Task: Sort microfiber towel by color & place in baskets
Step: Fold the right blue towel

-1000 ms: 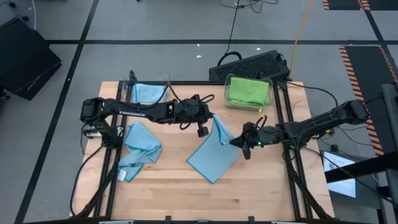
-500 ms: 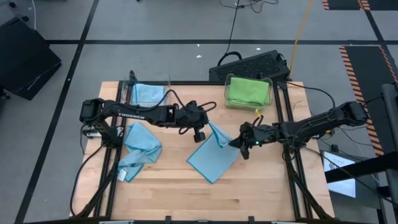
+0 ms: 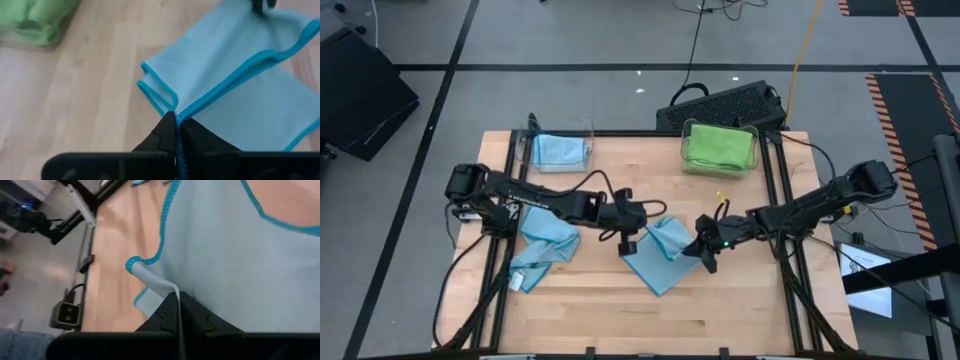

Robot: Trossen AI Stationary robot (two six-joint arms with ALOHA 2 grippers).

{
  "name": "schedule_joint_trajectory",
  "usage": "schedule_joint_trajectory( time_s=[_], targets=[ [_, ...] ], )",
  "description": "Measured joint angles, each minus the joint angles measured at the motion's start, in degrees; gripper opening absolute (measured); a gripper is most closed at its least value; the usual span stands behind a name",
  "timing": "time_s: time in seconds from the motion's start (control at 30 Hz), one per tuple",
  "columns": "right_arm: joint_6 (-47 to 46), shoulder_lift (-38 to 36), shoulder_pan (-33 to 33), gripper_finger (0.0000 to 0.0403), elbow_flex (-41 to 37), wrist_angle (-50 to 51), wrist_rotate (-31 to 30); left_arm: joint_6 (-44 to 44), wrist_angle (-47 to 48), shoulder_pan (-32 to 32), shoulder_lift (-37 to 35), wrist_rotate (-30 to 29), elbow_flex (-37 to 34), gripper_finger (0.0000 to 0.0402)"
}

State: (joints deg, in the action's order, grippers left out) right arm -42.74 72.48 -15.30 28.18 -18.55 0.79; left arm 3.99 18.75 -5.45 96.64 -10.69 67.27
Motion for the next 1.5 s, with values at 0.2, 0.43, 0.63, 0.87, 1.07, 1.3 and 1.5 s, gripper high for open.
schedule_joint_trajectory(
  time_s=[0.2,0.43,0.63,0.87,1.07,1.3,1.5],
  targets=[
    [-0.35,5.19,-0.91,0.0,0.11,-3.59,2.13,0.03,-3.33,-1.18,0.0,0.21,-4.02,0.0006],
    [-1.38,9.7,-1.28,0.0,0.11,-9.89,2.52,0.27,-3.16,-1.82,0.0,-0.14,-5.16,0.0006],
    [-2.25,12.55,-1.32,0.0006,0.09,-13.29,4.43,0.77,-2.88,-3.29,0.02,-0.1,-5.16,0.0016],
    [-2.21,13.43,-2.09,0.0017,0.07,-14.34,6.98,-0.44,-2.36,-4.81,0.03,0.83,-5.19,0.0006],
    [-2.27,13.43,-3.71,0.0035,0.04,-15.88,7.07,2.09,-2.28,-4.95,0.04,2.96,-5.19,0.0058],
    [-5.87,13.38,-5.73,0.0114,0.04,-17.65,6.96,3.24,-2.19,-5.99,0.04,3.14,-5.19,0.0107],
    [-10.68,13.16,-7.07,0.0193,0.04,-17.64,7.02,5.59,-0.63,-7.28,0.04,4.69,-5.19,0.0135]
  ],
)
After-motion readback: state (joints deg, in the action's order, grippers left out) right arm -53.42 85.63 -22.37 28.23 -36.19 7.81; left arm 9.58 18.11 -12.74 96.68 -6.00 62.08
